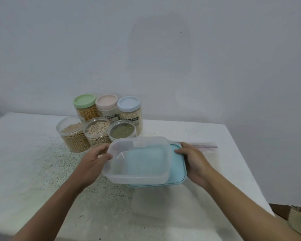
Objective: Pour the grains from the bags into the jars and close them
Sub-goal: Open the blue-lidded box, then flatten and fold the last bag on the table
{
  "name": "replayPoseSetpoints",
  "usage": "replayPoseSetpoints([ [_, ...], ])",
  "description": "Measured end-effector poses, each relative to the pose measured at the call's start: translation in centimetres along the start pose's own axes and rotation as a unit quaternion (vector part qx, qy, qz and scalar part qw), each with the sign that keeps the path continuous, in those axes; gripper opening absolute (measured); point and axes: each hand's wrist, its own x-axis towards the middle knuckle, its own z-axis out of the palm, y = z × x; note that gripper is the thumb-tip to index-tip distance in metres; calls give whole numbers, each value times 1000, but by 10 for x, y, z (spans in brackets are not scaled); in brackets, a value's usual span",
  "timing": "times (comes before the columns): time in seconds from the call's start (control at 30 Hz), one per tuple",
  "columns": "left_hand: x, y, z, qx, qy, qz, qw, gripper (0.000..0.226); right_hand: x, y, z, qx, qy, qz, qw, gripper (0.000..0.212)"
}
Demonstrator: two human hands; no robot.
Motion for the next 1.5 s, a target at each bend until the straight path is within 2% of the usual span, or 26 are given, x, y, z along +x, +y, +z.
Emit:
replayPoseSetpoints([
  [0.2,-2,-26,-25,24,-2,-58,998,26,12,33,61,11,-17,58,998,29],
  [0.47,2,-58,-61,43,-37,-88,995,34,13,52,122,23,-69,105,992,38],
  [0.53,7,-67,-68,61,-31,-90,994,34,12,56,134,-12,-88,89,992,38],
  [0.63,14,-82,-81,92,-27,-90,991,29,11,63,150,-98,-76,77,989,42],
  [0.73,21,-97,-92,140,-46,-91,985,42,14,67,161,-194,-42,64,978,44],
  [0.83,27,-111,-96,164,-67,-83,981,23,15,71,165,-247,0,36,968,50],
  [0.9,30,-116,-96,171,-72,-85,979,17,13,73,167,-250,5,16,968,44],
  [1.0,30,-120,-97,177,-75,-66,979,21,12,78,170,-300,3,-33,953,27],
  [1.1,33,-123,-97,204,-68,-36,976,21,13,83,171,-410,21,-82,908,34],
  [1.2,37,-124,-98,228,-50,-13,972,22,17,85,170,-473,36,-109,873,40],
  [1.27,36,-124,-100,235,-25,5,972,27,19,83,169,-500,39,-129,855,37],
  [1.33,35,-121,-104,232,3,32,972,28,19,77,168,-513,39,-145,845,27],
  [1.5,38,-97,-105,196,26,123,972,17,10,54,165,-499,79,-190,842,17],
])
